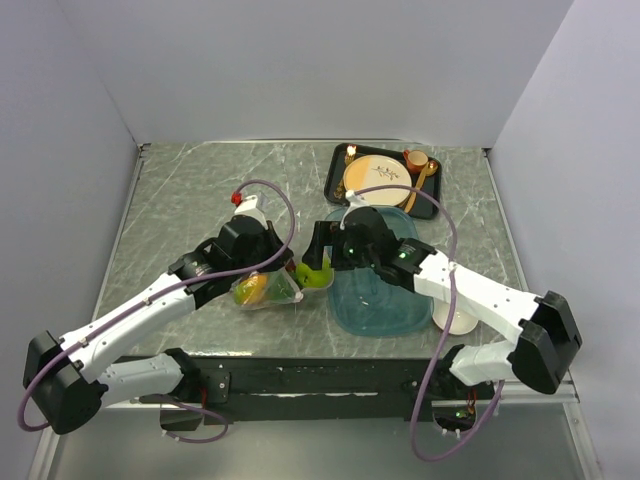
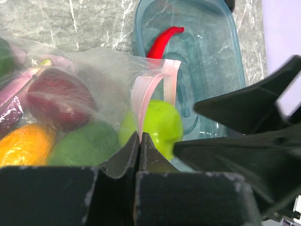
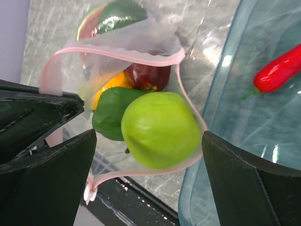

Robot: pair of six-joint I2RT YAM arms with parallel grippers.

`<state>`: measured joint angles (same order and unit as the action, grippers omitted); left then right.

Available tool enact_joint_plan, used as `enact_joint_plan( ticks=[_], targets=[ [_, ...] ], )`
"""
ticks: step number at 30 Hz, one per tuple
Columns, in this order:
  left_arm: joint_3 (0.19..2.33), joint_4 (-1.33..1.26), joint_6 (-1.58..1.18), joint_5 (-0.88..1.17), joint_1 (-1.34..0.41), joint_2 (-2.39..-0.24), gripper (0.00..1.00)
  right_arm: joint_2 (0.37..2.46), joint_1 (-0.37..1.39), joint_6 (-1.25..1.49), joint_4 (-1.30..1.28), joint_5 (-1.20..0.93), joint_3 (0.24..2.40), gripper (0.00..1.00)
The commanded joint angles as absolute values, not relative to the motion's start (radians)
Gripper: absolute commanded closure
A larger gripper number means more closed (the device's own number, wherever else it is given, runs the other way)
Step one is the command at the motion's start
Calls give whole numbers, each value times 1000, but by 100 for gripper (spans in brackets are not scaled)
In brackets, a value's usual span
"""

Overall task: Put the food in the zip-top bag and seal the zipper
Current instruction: Place the fake fruit in the zipper food storage bag.

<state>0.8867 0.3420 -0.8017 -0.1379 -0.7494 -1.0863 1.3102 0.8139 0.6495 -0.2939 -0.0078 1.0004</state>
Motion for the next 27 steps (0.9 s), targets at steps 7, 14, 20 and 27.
enact_joint_plan(
  ticks=[7, 14, 20, 27],
  targets=[
    [902, 319, -807, -167, -750, -1048, 99, 1224, 818, 661, -406, 182, 1054, 2],
    [910, 334, -804, -193, -750, -1032, 99, 1249, 818, 710, -425, 152, 986, 57],
    [897, 334, -811, -209, -750, -1012, 99, 1204, 818, 742, -370, 98, 910, 92],
    [896, 328, -811, -198, -750, -1026, 99, 1233, 825, 742, -335, 34, 923, 93]
  ],
)
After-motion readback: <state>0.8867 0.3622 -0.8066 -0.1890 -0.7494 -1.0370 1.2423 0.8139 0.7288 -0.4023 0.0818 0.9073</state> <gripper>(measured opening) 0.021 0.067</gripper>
